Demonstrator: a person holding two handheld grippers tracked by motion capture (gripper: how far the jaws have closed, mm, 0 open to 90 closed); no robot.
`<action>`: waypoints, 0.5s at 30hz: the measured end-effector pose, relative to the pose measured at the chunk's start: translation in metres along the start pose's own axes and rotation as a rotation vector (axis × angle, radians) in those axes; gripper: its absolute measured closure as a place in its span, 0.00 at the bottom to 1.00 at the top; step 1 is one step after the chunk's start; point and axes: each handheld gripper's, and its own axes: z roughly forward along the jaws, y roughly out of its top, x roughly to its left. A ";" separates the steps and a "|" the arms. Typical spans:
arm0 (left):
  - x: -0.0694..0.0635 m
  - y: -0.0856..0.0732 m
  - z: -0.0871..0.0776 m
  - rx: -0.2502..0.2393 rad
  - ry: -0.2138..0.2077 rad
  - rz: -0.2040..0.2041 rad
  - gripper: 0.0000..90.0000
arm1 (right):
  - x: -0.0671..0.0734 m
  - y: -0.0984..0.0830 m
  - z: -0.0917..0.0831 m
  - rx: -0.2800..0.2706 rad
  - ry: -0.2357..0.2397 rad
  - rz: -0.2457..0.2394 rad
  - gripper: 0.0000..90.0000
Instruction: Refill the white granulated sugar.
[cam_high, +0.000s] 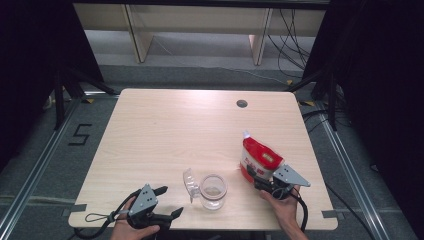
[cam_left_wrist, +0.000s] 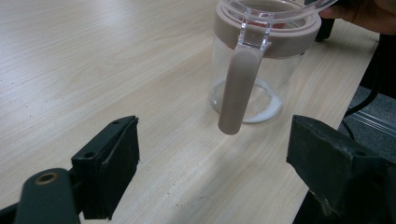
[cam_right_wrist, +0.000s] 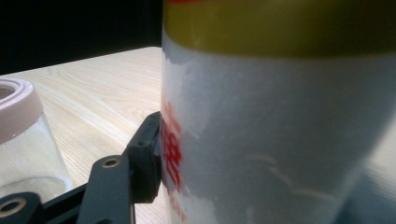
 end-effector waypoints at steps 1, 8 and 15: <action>0.000 0.000 0.000 0.000 0.000 0.000 0.19 | 0.000 0.000 0.000 0.000 0.000 0.000 0.47; 0.001 0.000 0.000 0.008 -0.001 0.011 0.19 | -0.002 -0.001 0.001 -0.011 0.016 0.013 0.48; 0.000 0.000 0.000 0.003 -0.001 0.004 0.19 | -0.004 -0.001 0.002 -0.008 0.023 0.004 0.49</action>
